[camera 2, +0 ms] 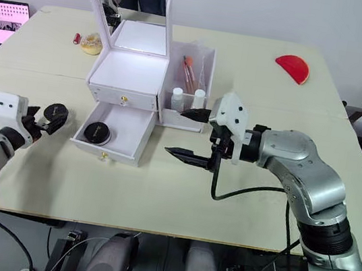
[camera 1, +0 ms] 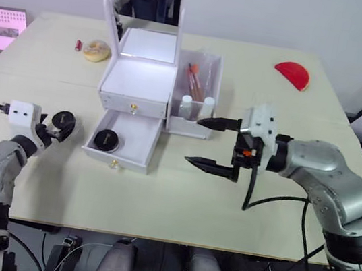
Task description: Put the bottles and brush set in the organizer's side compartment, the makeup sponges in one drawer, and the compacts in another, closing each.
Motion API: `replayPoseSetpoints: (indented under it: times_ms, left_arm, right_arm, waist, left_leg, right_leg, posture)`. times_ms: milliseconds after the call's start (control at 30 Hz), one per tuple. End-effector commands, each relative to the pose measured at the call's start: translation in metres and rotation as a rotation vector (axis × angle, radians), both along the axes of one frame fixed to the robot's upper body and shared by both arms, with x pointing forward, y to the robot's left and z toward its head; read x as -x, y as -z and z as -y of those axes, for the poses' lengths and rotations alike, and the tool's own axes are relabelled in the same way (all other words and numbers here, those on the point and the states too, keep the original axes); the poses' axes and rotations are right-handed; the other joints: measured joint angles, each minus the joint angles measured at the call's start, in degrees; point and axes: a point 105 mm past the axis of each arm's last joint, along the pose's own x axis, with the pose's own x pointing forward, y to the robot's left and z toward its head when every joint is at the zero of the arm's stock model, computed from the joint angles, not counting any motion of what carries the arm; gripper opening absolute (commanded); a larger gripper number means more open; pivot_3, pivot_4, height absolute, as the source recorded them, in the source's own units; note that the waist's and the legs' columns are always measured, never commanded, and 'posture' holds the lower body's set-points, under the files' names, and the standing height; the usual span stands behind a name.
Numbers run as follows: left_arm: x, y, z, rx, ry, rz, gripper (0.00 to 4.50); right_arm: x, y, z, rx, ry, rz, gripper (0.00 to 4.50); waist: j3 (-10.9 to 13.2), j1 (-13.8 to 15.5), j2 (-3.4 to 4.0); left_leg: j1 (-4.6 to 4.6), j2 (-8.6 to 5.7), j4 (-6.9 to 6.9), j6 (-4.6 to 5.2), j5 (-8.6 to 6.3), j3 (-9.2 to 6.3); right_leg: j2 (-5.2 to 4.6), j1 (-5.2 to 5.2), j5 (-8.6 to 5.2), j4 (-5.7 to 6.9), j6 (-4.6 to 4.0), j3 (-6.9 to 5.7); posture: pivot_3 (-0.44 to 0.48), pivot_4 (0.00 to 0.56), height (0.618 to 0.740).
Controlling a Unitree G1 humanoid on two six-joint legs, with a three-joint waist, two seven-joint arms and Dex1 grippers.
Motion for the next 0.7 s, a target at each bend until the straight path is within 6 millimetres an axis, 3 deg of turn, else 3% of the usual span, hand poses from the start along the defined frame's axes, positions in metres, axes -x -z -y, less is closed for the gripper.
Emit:
replayPoseSetpoints:
  times_ms: [33,333,433,500,700]
  left_arm:
    - [-0.009,-0.006,0.012,0.013,0.044,0.031,4.46]
    - [-0.021,-0.01,0.013,0.039,0.027,0.061,4.46]
    - [-0.022,-0.01,0.013,0.044,0.027,0.068,3.62]
    - [-0.021,-0.01,0.014,0.047,0.028,0.069,2.7]
    - [-0.016,-0.014,0.013,0.051,0.03,0.088,2.67]
  right_arm:
    - [0.0,-0.007,-0.003,0.001,-0.005,0.041,4.5]
    - [-0.004,-0.005,-0.004,0.014,0.005,0.043,4.5]
    - [-0.004,-0.005,-0.005,0.011,0.004,0.046,4.5]
    - [-0.004,-0.007,-0.006,0.005,0.002,0.055,4.5]
    - [-0.005,-0.016,-0.008,-0.064,-0.003,0.081,4.5]
  waist:
    - [0.0,0.1,0.0]
    - [0.0,-0.1,-0.01]
    - [0.0,-0.1,-0.01]
    - [0.0,0.0,-0.01]
    - [0.0,-0.1,-0.01]
  left_leg:
    - [-0.01,0.0,0.0,0.0,0.0,0.0]
    - [0.01,0.0,0.02,0.0,0.01,-0.01]
    - [0.01,0.0,0.01,-0.01,0.01,-0.01]
    - [0.01,0.0,0.01,-0.01,0.01,-0.01]
    - [0.01,0.0,0.01,-0.01,0.01,-0.01]
  right_leg:
    - [0.0,0.0,0.0,0.0,0.01,0.0]
    - [0.0,0.0,0.03,0.04,0.04,0.0]
    - [0.01,0.0,0.03,0.03,0.05,0.0]
    - [0.01,0.0,0.03,0.03,0.05,-0.01]
    - [0.01,0.0,0.03,0.04,0.05,-0.01]
  posture:
    - [0.0,0.15,0.739]
    - [0.0,0.15,0.739]
    - [0.0,0.15,0.739]
    - [0.0,0.15,0.739]
    - [0.0,0.15,0.739]
